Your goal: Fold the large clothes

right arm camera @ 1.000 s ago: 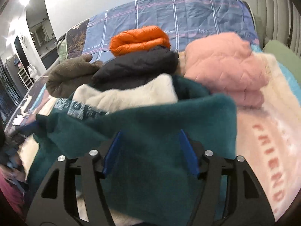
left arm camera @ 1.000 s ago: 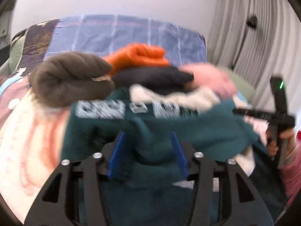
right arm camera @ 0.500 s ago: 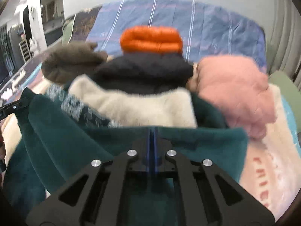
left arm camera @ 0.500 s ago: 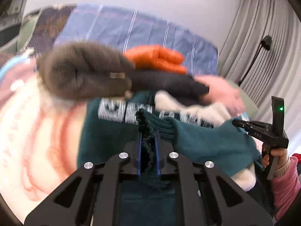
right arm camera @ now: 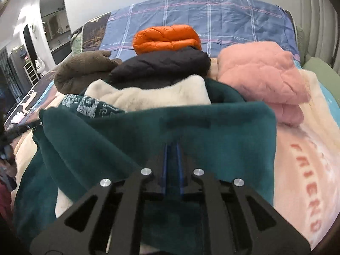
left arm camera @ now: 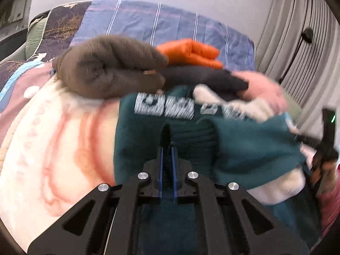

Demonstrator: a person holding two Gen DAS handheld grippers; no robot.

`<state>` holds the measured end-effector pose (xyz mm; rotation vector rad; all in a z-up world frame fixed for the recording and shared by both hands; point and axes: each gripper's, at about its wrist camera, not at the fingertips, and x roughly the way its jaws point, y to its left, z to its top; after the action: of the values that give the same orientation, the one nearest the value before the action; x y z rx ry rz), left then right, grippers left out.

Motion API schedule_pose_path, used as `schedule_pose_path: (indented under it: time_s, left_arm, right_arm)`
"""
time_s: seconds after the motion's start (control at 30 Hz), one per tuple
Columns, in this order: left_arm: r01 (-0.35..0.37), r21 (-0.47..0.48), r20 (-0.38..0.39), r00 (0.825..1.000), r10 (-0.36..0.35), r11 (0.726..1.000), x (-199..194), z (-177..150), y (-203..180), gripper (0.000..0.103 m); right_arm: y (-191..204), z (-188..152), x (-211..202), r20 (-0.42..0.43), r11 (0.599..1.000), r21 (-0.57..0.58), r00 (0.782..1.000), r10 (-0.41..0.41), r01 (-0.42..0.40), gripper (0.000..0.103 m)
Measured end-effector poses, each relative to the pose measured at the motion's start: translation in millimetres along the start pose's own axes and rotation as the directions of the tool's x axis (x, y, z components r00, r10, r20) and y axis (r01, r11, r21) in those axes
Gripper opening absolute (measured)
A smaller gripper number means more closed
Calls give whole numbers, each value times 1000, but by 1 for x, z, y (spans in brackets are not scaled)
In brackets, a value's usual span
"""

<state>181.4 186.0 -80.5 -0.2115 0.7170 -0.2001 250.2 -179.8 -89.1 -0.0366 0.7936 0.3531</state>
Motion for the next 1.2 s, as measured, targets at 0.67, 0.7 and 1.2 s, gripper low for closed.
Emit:
schedule_pose_path:
  time_s: [0.67, 0.7, 1.2]
  left_arm:
    - [64, 221, -117, 992, -39, 973, 79, -26, -102, 39]
    - [49, 219, -115, 993, -24, 974, 73, -24, -105, 40]
    - [1, 52, -160, 987, 7, 999, -93, -110, -10, 69]
  right_arm:
    - [58, -35, 6, 63, 986, -142, 995, -78, 86, 40]
    - [54, -34, 2, 68, 988, -135, 996, -61, 70, 40]
    - [-73, -172, -160, -9, 938, 323, 992, -127, 123, 67]
